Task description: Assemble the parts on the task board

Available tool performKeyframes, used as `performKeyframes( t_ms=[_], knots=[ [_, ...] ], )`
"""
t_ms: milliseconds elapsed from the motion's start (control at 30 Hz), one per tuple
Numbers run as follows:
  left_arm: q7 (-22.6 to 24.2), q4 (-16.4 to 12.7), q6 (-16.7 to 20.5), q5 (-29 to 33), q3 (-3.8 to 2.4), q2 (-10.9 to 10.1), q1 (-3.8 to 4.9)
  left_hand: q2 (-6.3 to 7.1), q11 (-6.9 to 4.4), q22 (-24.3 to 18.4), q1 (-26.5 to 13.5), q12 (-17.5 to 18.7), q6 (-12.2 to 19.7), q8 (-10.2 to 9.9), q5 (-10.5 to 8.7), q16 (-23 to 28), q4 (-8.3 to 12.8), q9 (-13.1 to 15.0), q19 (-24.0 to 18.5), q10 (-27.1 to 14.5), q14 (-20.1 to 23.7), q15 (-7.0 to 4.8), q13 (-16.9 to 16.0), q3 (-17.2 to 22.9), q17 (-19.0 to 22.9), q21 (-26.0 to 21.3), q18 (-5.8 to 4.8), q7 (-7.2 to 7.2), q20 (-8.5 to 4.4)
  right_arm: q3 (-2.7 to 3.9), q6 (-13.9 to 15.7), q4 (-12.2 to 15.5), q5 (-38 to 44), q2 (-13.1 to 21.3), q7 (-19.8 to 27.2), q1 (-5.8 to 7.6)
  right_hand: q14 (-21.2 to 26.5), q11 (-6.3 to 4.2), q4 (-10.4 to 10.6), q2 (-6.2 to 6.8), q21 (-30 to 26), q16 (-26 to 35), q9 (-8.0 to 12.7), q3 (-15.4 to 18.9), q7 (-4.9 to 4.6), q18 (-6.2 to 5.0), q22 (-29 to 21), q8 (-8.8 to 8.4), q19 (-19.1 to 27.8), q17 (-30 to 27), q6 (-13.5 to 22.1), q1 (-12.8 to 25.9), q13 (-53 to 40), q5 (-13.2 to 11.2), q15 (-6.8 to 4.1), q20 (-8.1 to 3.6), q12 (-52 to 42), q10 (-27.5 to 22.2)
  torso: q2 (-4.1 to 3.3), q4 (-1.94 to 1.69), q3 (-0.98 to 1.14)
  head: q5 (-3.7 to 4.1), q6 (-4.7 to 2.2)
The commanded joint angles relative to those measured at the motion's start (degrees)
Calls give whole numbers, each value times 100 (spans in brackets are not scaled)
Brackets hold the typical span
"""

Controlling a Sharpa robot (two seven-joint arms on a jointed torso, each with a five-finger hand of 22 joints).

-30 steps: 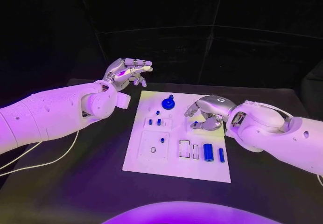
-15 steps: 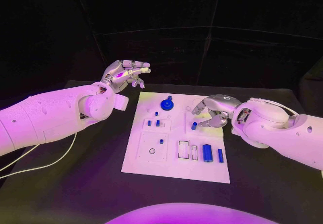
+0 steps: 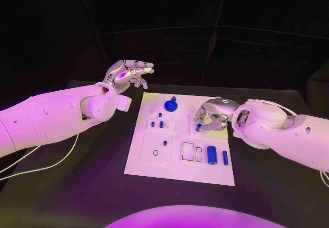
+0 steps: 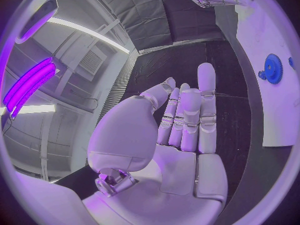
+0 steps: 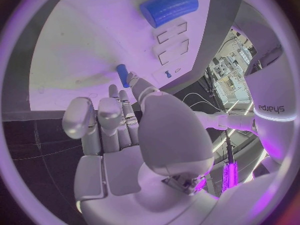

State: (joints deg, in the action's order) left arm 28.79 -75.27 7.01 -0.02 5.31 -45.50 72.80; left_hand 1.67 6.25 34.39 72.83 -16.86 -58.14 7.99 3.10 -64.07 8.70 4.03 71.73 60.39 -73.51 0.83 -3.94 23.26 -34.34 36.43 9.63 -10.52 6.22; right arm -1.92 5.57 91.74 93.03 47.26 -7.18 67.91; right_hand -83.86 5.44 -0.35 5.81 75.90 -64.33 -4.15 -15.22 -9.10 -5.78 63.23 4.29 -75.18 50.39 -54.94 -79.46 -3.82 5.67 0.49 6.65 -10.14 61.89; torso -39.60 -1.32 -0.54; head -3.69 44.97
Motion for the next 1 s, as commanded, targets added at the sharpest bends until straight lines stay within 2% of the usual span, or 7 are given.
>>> performKeyframes(
  t_ms=[33,100,267,567,733,867,1000],
  knots=[
    [39,-5,-69,22,-5,0,11,37,-5,-6,8,-16,26,24,7,36,-2,-5,-29,-53,41,14,4,-28,7,-14,77,3,21,3,-291,-9,81,-32,-3,7,-49,-23,3,-69,70,-90,-3,-94,11,37,105,36,-90,95,-93,-7,10,23,-27,-22,-20,146,5,6,0,-5,6],
    [38,-3,-69,22,-5,2,11,34,-5,-9,10,-24,26,30,6,35,-2,-4,-28,-55,42,15,2,-33,9,-18,78,4,23,2,-344,-19,92,-52,-8,6,-56,-33,3,-79,93,-126,-5,-141,16,44,140,46,-110,130,-147,-16,13,24,-35,-31,-10,201,3,6,-2,-5,-6],
    [36,1,-70,22,-5,6,11,33,-5,-10,11,-29,25,33,5,35,-1,-3,-28,-56,44,15,2,-36,10,-20,78,4,24,1,-461,-43,153,-95,-24,1,-72,-64,0,-107,165,-224,-18,-309,21,66,252,98,-169,226,-370,-42,12,25,-60,-57,24,405,6,5,-1,-4,28],
    [33,3,-67,22,-5,5,11,33,-5,-10,11,-29,25,33,5,35,-1,-3,-28,-56,44,15,2,-36,10,-20,78,4,24,0,-493,-96,283,-165,-64,-21,-68,-75,-14,-104,204,-283,-9,-494,24,76,308,98,-191,264,-525,-52,14,18,-70,-71,127,532,7,2,-1,-10,27],
    [32,7,-63,22,-5,1,11,33,-5,-10,11,-29,25,33,5,35,-1,-3,-28,-56,44,15,2,-36,10,-20,78,4,24,-1,-285,-98,374,-178,-79,-30,-71,-97,-63,-147,240,-335,-9,-657,39,85,364,105,-216,312,-635,-119,7,-21,-88,-83,171,643,5,5,-3,-13,37],
    [31,9,-64,22,-5,0,11,33,-5,-10,11,-29,25,33,5,35,-1,-3,-28,-56,44,15,2,-36,10,-20,78,4,24,-1,76,-48,426,-158,-54,-35,-86,-127,-127,-220,301,-403,-17,-826,58,104,464,130,-270,386,-757,-199,-9,-95,-111,-104,178,780,4,9,3,-13,38],
    [31,18,-66,22,-5,1,10,33,-5,-10,11,-29,25,33,5,35,-1,-3,-28,-56,44,15,2,-36,10,-20,78,4,24,1,462,104,386,-60,-4,-37,-90,-141,-183,-215,334,-435,-17,-914,65,114,515,133,-297,411,-812,-227,-18,-94,-121,-117,194,850,10,11,9,-17,54]
  ],
)
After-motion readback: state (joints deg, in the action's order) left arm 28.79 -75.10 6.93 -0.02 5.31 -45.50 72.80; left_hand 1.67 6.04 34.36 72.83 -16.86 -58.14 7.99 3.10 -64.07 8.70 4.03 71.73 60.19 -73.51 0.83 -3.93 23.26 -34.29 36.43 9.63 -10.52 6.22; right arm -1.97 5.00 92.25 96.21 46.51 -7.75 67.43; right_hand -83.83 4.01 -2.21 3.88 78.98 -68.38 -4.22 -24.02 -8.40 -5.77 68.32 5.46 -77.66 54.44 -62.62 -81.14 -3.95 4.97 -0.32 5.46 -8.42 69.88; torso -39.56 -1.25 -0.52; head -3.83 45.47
